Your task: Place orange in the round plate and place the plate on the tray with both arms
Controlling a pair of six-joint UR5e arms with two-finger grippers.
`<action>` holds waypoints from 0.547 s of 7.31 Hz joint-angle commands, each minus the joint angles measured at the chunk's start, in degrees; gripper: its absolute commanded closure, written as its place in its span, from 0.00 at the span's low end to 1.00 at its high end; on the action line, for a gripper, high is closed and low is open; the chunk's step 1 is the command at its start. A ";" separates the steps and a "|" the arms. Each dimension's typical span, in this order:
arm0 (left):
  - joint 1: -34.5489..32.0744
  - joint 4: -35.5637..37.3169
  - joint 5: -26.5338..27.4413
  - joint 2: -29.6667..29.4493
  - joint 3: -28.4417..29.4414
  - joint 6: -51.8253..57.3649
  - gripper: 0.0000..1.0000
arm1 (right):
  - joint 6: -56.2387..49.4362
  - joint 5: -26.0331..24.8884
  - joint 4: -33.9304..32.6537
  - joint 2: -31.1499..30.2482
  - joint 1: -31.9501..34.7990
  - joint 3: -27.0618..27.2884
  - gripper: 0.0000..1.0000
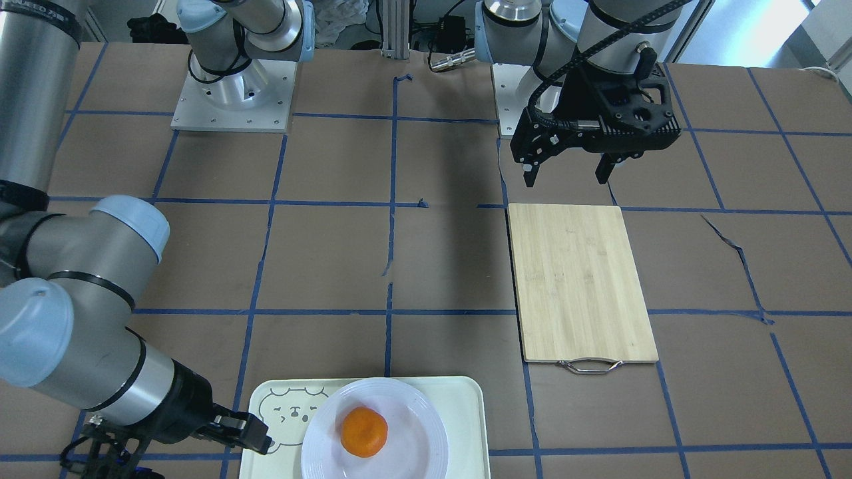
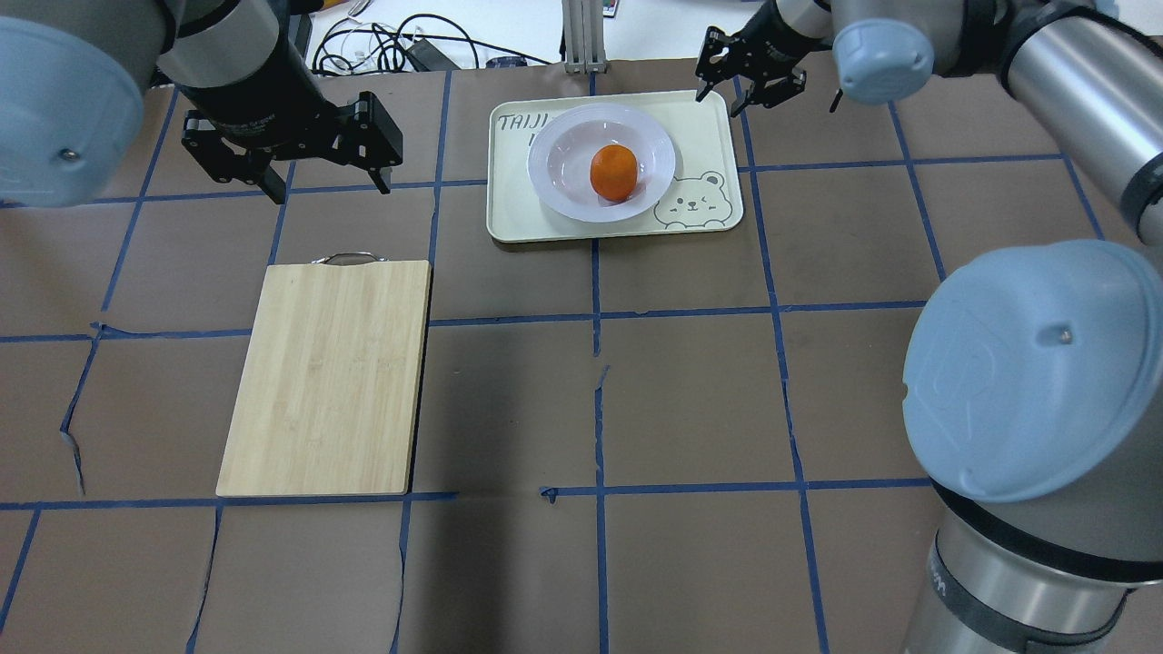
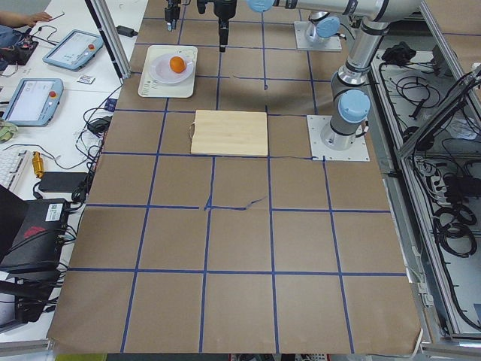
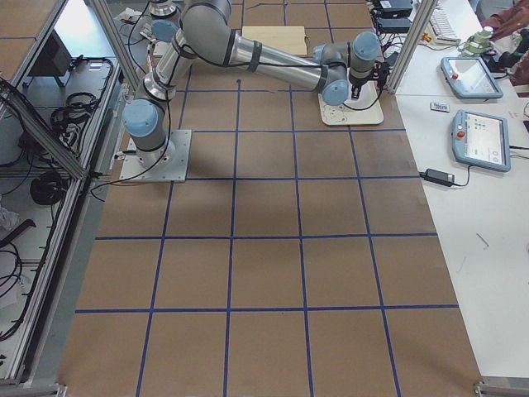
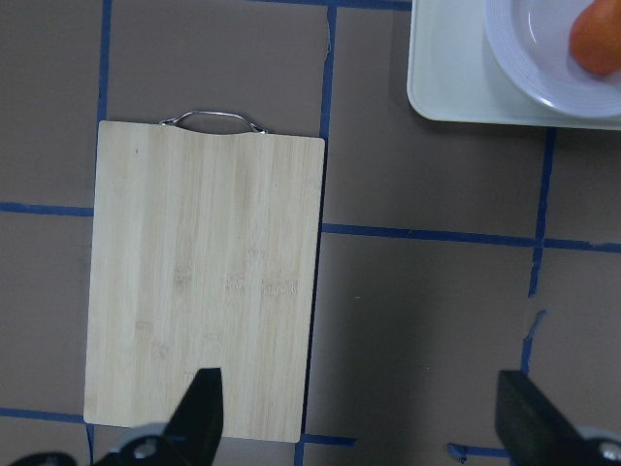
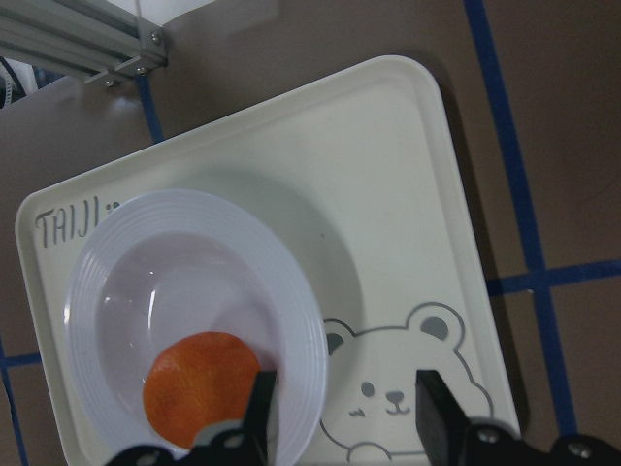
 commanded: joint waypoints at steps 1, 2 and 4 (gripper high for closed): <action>-0.04 -0.20 0.09 0.10 0.06 0.00 0.00 | -1.23 -9.83 16.42 -6.05 1.45 -3.65 0.42; -0.04 -0.38 0.09 0.10 0.14 0.00 0.00 | -1.23 -16.73 20.74 -8.44 4.59 -3.65 0.42; -0.04 -0.38 0.09 0.10 0.15 0.00 0.00 | -3.93 -19.09 30.76 -16.68 6.65 -0.33 0.31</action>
